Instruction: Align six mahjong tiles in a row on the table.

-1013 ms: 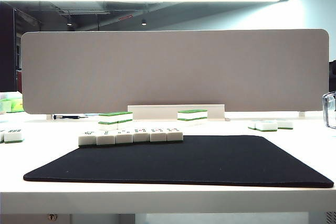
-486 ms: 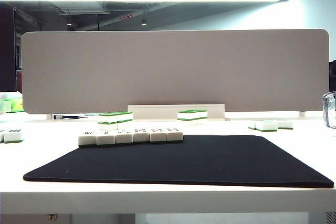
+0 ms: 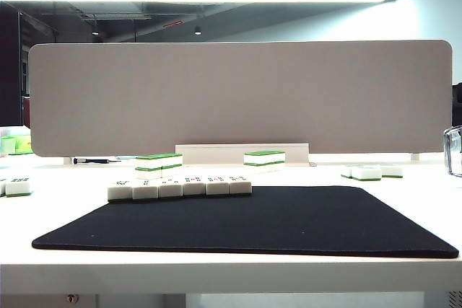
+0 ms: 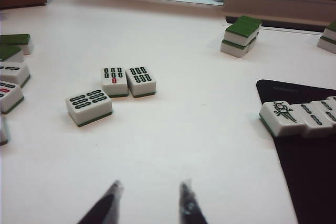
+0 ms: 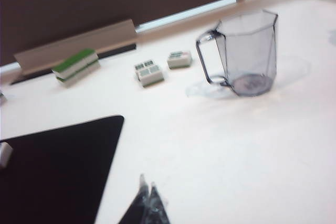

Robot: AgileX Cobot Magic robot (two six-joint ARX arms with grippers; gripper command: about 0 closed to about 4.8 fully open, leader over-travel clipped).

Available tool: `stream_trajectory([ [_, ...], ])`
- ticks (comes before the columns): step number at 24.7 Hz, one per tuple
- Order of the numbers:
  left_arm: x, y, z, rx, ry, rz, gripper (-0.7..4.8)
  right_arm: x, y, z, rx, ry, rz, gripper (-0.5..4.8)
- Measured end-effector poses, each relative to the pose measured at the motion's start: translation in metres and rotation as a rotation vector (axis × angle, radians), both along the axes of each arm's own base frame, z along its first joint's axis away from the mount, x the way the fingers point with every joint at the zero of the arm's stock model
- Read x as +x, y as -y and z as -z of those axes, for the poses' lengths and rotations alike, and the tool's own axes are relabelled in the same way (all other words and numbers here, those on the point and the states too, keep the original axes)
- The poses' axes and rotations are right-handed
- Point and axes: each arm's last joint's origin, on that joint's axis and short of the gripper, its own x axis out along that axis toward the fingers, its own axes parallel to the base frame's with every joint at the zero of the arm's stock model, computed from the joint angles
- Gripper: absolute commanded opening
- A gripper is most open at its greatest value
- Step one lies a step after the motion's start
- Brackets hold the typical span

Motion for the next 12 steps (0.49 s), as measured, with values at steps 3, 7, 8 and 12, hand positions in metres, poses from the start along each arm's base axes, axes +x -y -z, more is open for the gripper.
stream_trajectory([
  [3,0.0,0.0,0.0,0.0,0.0,0.0,1.43,0.003,0.0,0.012,-0.001,-0.014,0.006,-0.01],
  [7,0.0,0.0,0.0,0.0,0.0,0.0,1.43,0.004,0.001,0.019,-0.004,-0.037,0.029,-0.01],
  [8,0.0,0.0,0.0,0.0,0.0,0.0,1.43,0.004,0.001,0.019,-0.006,-0.039,0.037,-0.01],
  [12,0.0,0.0,0.0,0.0,0.0,0.0,1.43,0.003,0.002,0.02,-0.027,-0.048,0.061,-0.01],
])
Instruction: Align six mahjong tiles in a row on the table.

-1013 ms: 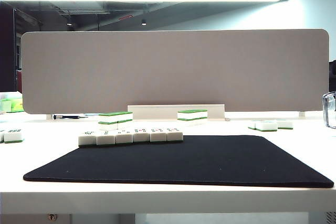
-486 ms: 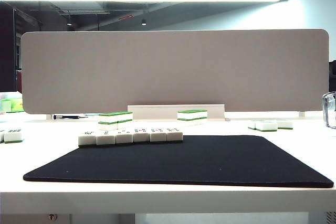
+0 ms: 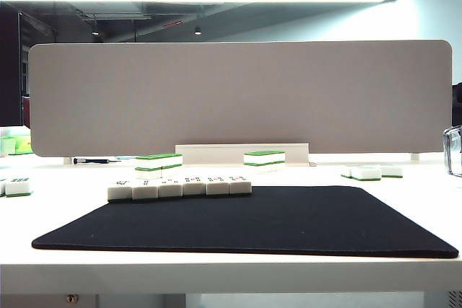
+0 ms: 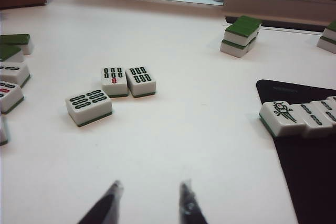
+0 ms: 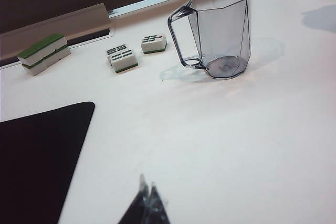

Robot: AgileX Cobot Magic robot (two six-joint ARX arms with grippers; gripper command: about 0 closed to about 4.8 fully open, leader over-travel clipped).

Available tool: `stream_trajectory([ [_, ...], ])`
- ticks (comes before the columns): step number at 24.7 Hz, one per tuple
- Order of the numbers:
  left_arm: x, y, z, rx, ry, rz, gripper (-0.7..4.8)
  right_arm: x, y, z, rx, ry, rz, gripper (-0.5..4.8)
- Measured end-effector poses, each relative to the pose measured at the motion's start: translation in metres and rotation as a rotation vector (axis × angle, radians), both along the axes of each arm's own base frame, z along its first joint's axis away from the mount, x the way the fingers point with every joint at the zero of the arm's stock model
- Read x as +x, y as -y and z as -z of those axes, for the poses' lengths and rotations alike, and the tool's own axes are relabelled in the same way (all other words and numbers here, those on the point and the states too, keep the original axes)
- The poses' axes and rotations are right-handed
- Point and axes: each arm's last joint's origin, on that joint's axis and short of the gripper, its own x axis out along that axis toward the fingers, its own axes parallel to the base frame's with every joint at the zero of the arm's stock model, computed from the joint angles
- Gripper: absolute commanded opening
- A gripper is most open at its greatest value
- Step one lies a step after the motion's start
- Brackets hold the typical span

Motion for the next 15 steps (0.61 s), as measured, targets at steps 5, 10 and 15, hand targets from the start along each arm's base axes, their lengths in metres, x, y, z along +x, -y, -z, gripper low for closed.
stream_trajectory([
  [5,0.0,0.0,0.0,0.0,0.0,0.0,1.43,0.0,-0.0001,0.0,-0.01,0.0,-0.004,-0.01],
  [10,0.0,0.0,0.0,0.0,0.0,0.0,1.43,0.0,-0.0001,0.0,-0.011,0.0,-0.006,-0.01],
  [15,0.0,0.0,0.0,0.0,0.0,0.0,1.43,0.0,-0.0002,0.0,-0.011,-0.001,-0.006,-0.01],
])
